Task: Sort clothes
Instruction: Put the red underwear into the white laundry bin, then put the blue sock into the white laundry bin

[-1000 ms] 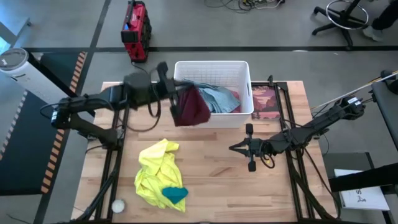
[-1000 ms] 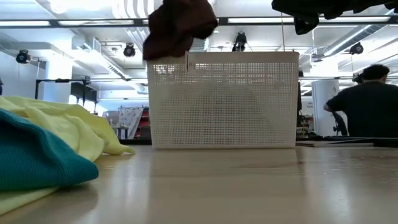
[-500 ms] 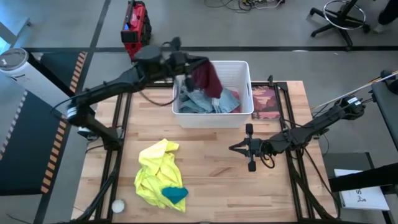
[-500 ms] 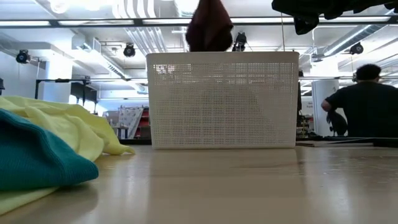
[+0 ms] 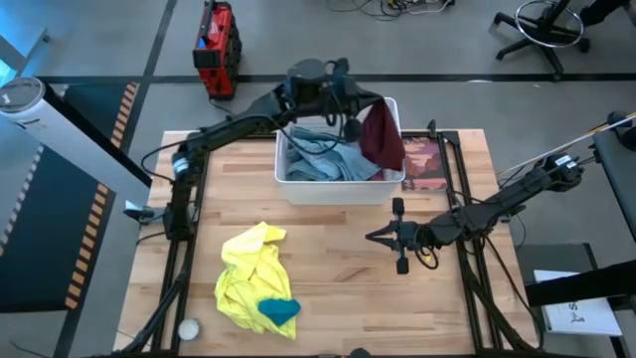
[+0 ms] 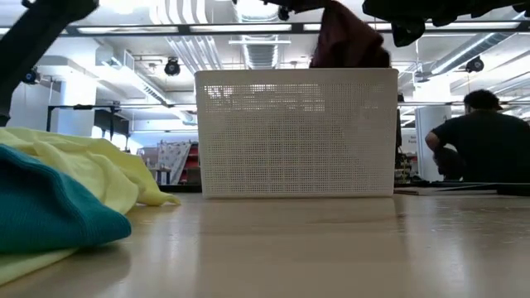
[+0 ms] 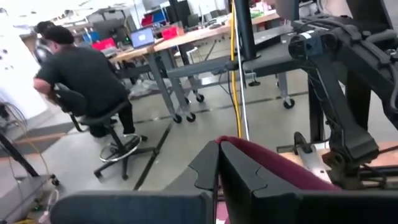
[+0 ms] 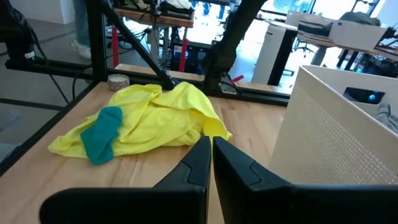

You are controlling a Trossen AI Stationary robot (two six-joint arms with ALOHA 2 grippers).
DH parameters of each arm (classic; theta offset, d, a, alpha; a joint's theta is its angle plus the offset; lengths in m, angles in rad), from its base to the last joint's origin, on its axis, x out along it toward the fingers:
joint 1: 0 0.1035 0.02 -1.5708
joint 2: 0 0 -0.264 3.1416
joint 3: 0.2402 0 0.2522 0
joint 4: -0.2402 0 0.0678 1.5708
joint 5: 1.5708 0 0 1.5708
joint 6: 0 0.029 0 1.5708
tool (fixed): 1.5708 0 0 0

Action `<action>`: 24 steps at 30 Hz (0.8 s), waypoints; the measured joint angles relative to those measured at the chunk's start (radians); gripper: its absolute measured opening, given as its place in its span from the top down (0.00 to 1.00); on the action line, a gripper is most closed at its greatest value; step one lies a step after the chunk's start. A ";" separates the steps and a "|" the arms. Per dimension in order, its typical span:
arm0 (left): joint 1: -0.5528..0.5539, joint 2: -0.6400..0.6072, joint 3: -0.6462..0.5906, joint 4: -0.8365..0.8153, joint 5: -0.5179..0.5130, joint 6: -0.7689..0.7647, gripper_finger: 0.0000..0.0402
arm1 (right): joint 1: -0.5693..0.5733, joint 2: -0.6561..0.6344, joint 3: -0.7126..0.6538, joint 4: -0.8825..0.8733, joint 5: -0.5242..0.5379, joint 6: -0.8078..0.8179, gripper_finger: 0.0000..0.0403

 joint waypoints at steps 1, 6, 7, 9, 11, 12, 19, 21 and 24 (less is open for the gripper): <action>0.000 0.015 0.024 -0.015 0.000 -0.005 1.00 | 0.000 0.000 0.000 -0.004 0.000 0.000 0.99; 0.000 0.041 0.089 -0.098 0.001 0.003 0.98 | 0.000 0.000 0.000 -0.019 0.000 0.000 0.99; 0.000 0.039 0.088 -0.103 0.002 0.004 0.96 | 0.000 0.000 0.000 -0.019 0.000 0.000 0.99; 0.000 0.031 0.085 -0.115 0.002 0.005 0.92 | 0.000 0.000 0.000 -0.019 0.000 -0.002 0.99; 0.000 0.019 0.085 -0.135 0.008 0.005 0.87 | 0.000 0.000 0.000 -0.018 0.000 -0.004 0.99; 0.000 0.014 0.085 -0.144 0.010 0.005 0.84 | 0.000 0.000 0.000 -0.019 0.000 -0.004 0.99; 0.000 -0.007 0.082 -0.276 0.019 0.049 0.62 | 0.000 0.000 0.000 -0.018 0.000 -0.005 0.99; -0.002 -0.020 0.081 -0.336 0.019 0.083 0.57 | -0.002 0.000 0.000 -0.017 0.000 0.003 0.99; -0.011 -0.058 0.079 -0.399 0.019 0.127 0.53 | -0.013 0.000 0.000 -0.017 0.000 0.017 0.99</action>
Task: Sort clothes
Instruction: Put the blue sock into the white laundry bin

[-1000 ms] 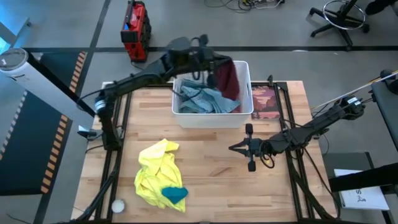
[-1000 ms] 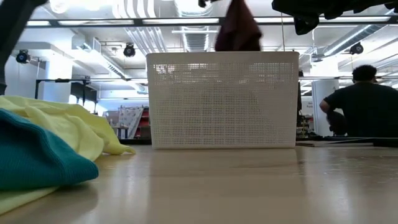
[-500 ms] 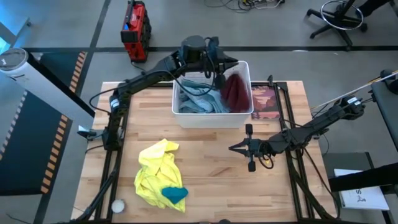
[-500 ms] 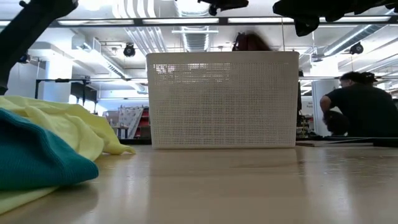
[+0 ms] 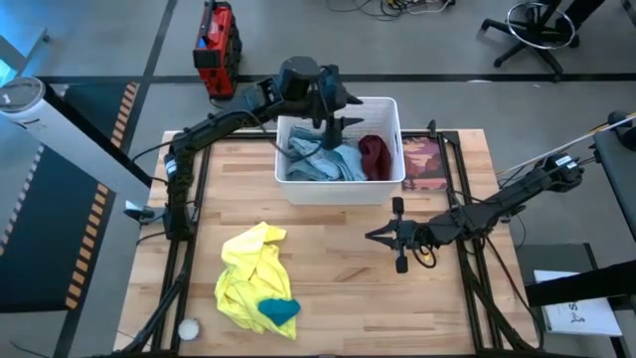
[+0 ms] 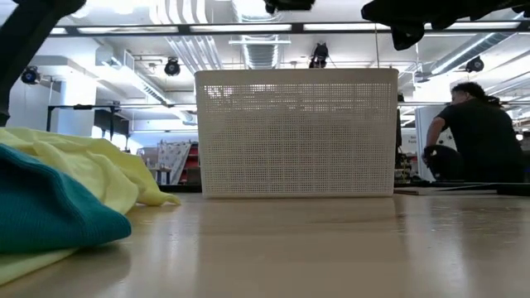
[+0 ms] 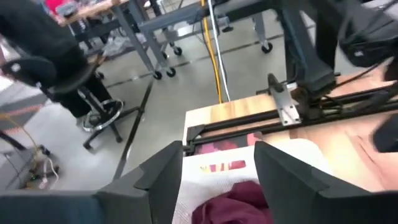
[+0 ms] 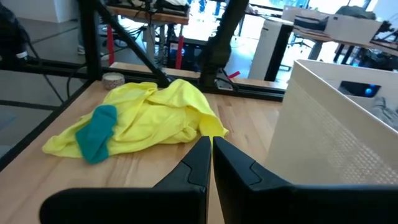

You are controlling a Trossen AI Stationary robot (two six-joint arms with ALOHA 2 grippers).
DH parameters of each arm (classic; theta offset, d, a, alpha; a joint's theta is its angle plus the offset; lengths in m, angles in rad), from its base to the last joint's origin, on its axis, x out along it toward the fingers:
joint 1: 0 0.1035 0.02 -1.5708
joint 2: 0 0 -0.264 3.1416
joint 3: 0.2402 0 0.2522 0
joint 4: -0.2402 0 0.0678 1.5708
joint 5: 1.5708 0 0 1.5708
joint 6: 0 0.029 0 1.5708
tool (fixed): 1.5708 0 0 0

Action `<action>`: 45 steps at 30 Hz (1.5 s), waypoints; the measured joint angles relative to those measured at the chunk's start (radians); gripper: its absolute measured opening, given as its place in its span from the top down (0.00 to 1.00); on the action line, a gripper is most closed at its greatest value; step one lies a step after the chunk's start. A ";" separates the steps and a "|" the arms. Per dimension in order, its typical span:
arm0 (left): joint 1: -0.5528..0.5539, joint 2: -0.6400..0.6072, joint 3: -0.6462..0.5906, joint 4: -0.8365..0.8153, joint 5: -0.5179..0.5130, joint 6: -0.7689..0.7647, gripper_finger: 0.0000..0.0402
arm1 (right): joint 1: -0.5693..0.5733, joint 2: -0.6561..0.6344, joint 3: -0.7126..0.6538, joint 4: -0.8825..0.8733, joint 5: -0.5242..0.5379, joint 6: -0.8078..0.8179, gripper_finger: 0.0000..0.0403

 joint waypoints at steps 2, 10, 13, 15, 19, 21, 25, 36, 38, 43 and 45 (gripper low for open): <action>-0.015 -0.030 -0.018 -0.007 0.000 0.013 0.54 | -0.010 0.000 0.000 0.001 0.000 0.002 0.99; -0.095 -0.186 -0.232 0.038 0.001 0.048 0.70 | -0.062 0.000 0.014 0.005 -0.115 0.014 0.99; -0.113 -0.291 -0.380 0.033 0.002 0.042 0.77 | -0.068 0.000 0.014 0.003 -0.129 0.027 0.99; -0.126 -0.369 -0.491 0.000 0.001 0.025 0.81 | -0.068 0.000 0.014 -0.003 -0.136 0.030 0.99; -0.161 -0.544 -0.712 -0.058 -0.002 -0.079 0.89 | -0.068 0.000 0.014 -0.006 -0.141 0.028 0.99; -0.191 -0.640 -0.820 -0.068 -0.002 -0.153 0.92 | -0.068 0.000 0.014 -0.007 -0.142 0.027 0.99; -0.276 -0.804 -1.009 -0.070 -0.003 -0.284 0.97 | -0.069 0.000 0.013 -0.007 -0.166 0.028 0.99; -0.579 -1.006 -1.347 -0.071 -0.066 -0.570 1.00 | -0.070 0.217 0.107 0.000 -0.243 0.024 0.99; -0.640 -0.995 -1.388 -0.057 -0.066 -0.625 1.00 | -0.070 0.254 0.134 -0.008 -0.260 0.012 0.99; -0.793 -0.939 -1.492 0.026 -0.066 -0.787 1.00 | -0.070 0.288 0.215 -0.190 -0.269 0.025 0.99; -0.843 -0.907 -1.532 0.079 -0.066 -0.837 1.00 | -0.070 0.287 0.238 -0.240 -0.264 0.036 0.99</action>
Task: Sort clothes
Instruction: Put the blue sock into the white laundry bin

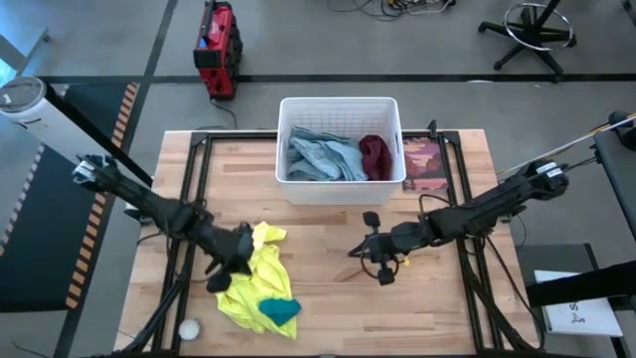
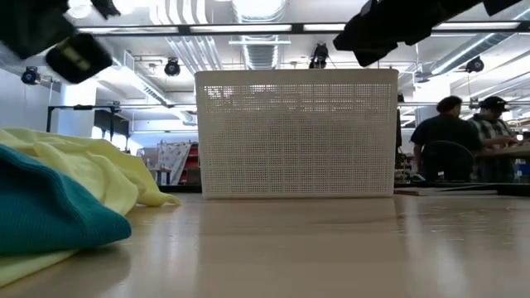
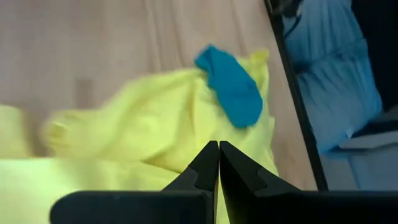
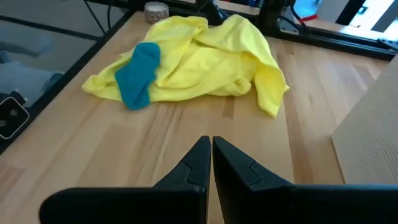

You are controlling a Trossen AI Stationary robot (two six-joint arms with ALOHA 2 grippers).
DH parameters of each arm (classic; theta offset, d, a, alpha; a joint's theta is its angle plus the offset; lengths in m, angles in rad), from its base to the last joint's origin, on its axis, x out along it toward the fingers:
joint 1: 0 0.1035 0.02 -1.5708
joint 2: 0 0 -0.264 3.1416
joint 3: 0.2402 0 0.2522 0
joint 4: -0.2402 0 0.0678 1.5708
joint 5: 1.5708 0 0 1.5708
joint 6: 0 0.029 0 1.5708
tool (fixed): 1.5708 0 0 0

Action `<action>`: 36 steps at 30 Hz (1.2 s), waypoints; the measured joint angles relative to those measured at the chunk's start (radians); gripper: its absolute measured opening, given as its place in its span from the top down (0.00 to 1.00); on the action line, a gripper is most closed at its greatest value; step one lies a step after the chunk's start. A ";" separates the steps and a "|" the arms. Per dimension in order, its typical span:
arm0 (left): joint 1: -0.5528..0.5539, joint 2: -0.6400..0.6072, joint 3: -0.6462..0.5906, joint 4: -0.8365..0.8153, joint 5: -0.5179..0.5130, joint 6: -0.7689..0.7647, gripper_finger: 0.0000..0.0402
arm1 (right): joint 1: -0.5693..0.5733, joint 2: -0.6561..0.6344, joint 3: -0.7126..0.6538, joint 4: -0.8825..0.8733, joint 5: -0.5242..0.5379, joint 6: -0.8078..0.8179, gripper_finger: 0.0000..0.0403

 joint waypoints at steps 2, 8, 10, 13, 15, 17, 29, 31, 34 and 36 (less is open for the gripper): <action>-0.038 0.036 -0.036 0.061 -0.012 -0.037 1.00 | 0.000 -0.003 0.013 -0.027 0.001 0.000 0.99; -0.079 0.154 -0.108 0.201 -0.044 -0.089 1.00 | 0.000 -0.024 0.020 -0.045 -0.006 0.040 0.99; -0.080 0.199 -0.115 0.217 -0.082 -0.089 1.00 | 0.005 -0.020 0.020 -0.052 -0.006 0.075 0.99; -0.079 0.265 -0.124 0.229 -0.182 -0.076 1.00 | 0.011 0.006 0.021 -0.033 -0.006 0.141 0.99; -0.079 0.303 -0.131 0.289 -0.253 -0.055 1.00 | 0.015 0.036 0.020 -0.014 -0.003 0.178 0.99; -0.078 0.343 -0.140 0.376 -0.331 -0.037 1.00 | 0.023 0.065 0.020 0.009 0.001 0.203 0.99; 0.021 0.539 -0.152 0.842 -0.568 0.099 1.00 | 0.066 0.238 0.020 0.187 0.005 0.319 0.88; 0.054 0.561 -0.152 0.937 -0.596 0.128 1.00 | 0.067 0.262 0.019 0.196 0.024 0.344 0.83; 0.087 0.580 -0.152 1.063 -0.612 0.159 1.00 | 0.068 0.286 0.019 0.195 0.070 0.367 0.75; 0.084 0.569 -0.152 1.106 -0.634 0.193 1.00 | 0.068 0.301 0.019 0.213 0.090 0.370 0.70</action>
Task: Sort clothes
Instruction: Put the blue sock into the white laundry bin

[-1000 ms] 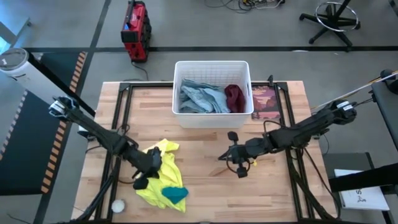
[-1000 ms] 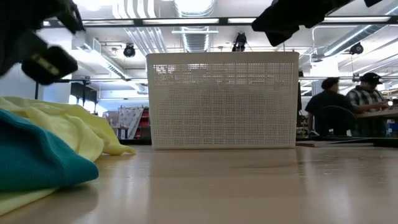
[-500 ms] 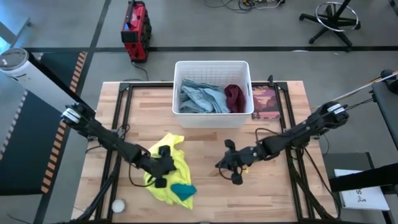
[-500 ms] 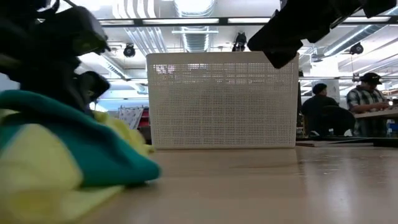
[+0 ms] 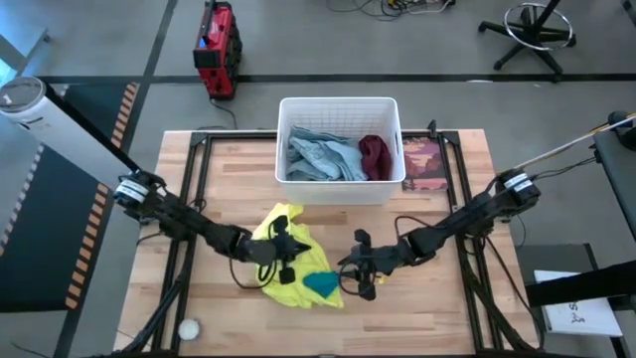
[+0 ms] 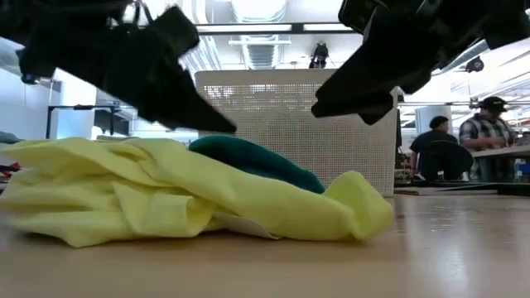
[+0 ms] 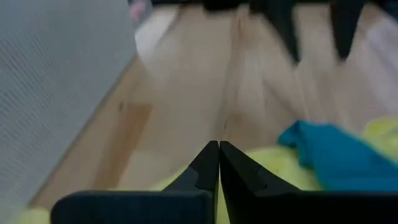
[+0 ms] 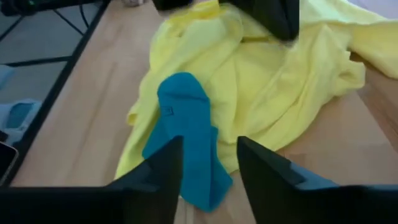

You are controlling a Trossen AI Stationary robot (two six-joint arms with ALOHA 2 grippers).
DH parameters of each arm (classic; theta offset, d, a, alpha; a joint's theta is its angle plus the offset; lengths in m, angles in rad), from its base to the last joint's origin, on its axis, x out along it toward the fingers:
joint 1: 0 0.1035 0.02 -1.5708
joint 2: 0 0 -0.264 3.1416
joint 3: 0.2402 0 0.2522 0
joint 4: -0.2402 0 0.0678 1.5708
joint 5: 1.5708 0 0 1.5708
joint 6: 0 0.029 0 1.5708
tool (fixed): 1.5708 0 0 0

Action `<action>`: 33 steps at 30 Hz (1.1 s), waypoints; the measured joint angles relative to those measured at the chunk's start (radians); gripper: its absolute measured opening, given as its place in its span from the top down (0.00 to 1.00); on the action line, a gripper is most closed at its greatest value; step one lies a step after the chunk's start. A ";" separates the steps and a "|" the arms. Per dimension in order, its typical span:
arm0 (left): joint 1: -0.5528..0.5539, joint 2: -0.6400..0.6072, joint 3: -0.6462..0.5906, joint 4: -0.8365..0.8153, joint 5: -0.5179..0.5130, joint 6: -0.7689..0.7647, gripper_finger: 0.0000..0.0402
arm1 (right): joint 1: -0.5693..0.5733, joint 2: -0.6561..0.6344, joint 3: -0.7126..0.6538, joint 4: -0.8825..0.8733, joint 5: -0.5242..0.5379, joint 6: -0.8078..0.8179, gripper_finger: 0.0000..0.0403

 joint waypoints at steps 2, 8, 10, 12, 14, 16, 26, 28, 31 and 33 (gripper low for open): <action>-0.009 -0.033 0.000 0.012 -0.015 0.016 1.00 | 0.000 0.013 0.000 0.006 0.004 -0.002 0.64; -0.073 -0.159 -0.017 0.014 -0.057 0.052 1.00 | 0.007 0.087 0.059 0.007 -0.012 -0.055 0.53; -0.100 -0.206 -0.029 0.019 -0.092 0.080 1.00 | 0.007 0.125 0.086 0.002 -0.017 -0.064 0.52; -0.128 -0.254 -0.050 0.021 -0.137 0.098 1.00 | 0.006 0.167 0.122 0.003 -0.017 -0.079 0.51; -0.150 -0.297 -0.071 0.020 -0.196 0.105 1.00 | 0.006 0.207 0.158 0.000 -0.017 -0.090 0.52; -0.170 -0.344 -0.095 0.020 -0.244 0.115 1.00 | 0.006 0.247 0.199 0.000 -0.017 -0.102 0.53; -0.172 -0.506 -0.260 0.295 -0.245 0.338 1.00 | -0.001 0.377 0.447 -0.364 -0.008 -0.114 0.69; -0.170 -0.535 -0.283 0.340 -0.241 0.384 1.00 | -0.001 0.386 0.494 -0.428 -0.009 -0.128 0.78; -0.170 -0.575 -0.294 0.360 -0.244 0.440 1.00 | -0.001 0.381 0.559 -0.547 -0.009 -0.153 0.92; -0.170 -0.604 -0.302 0.349 -0.244 0.470 1.00 | 0.000 0.364 0.601 -0.633 -0.003 -0.167 0.98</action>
